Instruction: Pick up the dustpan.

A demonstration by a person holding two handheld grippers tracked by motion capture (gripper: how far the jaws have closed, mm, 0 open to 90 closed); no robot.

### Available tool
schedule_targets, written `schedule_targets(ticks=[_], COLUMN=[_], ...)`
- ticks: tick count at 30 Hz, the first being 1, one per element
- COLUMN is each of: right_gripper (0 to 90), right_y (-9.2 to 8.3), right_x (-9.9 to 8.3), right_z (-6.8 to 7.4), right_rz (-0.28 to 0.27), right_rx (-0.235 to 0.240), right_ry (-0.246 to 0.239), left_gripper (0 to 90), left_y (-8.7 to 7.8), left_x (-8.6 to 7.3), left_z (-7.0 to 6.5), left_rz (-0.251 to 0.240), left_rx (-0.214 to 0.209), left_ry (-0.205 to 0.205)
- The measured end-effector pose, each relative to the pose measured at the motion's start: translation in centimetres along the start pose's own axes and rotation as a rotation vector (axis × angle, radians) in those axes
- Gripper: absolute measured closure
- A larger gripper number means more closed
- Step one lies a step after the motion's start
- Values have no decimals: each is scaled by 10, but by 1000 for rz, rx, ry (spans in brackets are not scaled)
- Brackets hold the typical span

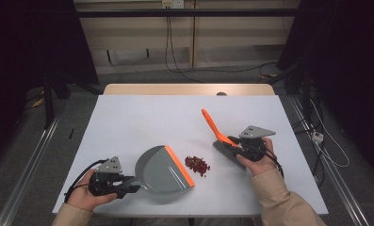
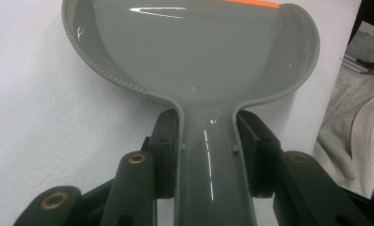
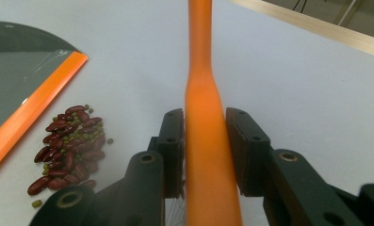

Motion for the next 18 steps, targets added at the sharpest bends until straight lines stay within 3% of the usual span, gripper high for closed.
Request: schedule_targets(ticks=[7,11,12,18], right_gripper=[714,714,714,715], right_y=[0,4,5,17], right_x=[0,1,3,15], right_z=[1,3,4,14], right_rz=[30,-1,-11,-64], right_rx=[-1,-14,-22,-24], right_ry=[17,45,37,32], left_gripper=[629,628,628,628], left_y=[7,8,9,10], left_x=[1,2,2,3], left_z=[0,-1,-2,-4], left_rz=[11,17,10,22], left_rx=[-12,-20,-37,-45], left_ry=[7,18,13,23])
Point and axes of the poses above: each handheld gripper's, and its own axes: y roughly forward along the jaws, x roughly out of its top, z roughly to its left, the point moved 3 cm from there along y, roughly forward along the jaws, and after that the axes turned 2 degrees about -y, right-handed, at the moved point
